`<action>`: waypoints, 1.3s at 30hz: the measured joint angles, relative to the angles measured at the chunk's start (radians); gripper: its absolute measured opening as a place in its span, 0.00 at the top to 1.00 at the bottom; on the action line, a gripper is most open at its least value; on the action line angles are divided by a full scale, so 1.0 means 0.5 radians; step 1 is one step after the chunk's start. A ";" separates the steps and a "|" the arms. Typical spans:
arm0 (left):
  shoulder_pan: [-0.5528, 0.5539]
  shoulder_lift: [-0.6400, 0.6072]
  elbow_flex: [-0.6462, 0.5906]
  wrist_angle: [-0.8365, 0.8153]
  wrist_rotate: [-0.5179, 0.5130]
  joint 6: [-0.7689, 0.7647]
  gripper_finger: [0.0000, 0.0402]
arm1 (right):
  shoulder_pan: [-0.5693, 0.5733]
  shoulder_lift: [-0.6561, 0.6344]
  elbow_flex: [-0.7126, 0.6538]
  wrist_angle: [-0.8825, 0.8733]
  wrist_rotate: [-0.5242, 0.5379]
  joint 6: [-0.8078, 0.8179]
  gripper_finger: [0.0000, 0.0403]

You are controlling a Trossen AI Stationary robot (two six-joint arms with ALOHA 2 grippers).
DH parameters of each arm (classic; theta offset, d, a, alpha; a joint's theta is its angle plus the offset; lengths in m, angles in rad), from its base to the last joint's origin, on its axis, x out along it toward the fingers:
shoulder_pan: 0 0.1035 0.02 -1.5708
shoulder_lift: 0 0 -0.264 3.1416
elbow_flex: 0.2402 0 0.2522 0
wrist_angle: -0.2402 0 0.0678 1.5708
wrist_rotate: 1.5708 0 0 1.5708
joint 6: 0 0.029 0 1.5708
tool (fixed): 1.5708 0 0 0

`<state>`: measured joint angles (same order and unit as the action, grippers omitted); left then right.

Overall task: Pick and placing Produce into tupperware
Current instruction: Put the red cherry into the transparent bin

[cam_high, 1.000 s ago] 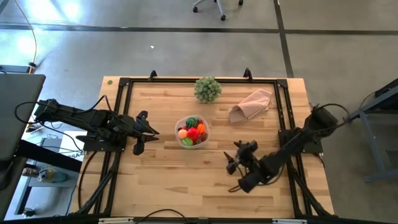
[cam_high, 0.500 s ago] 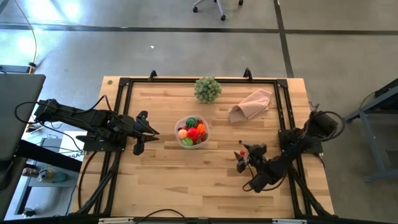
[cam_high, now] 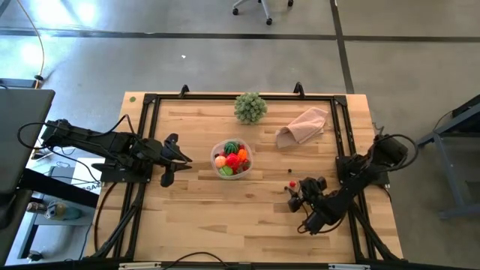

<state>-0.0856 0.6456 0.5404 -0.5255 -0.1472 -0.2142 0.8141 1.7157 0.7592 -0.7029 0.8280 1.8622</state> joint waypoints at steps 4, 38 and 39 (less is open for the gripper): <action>0.000 0.000 0.000 0.000 0.000 0.000 0.75 | -0.038 0.000 -0.010 0.026 -0.007 -0.046 0.32; 0.000 0.000 0.000 0.000 -0.001 0.000 0.75 | -0.260 0.000 -0.012 0.111 -0.318 -0.285 0.42; 0.000 0.000 0.000 0.000 -0.001 0.000 0.75 | -0.260 0.000 -0.012 0.107 -0.326 -0.286 0.42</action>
<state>-0.0856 0.6456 0.5404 -0.5255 -0.1474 -0.2144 0.6842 1.7157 0.7532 -0.6495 0.6649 1.7191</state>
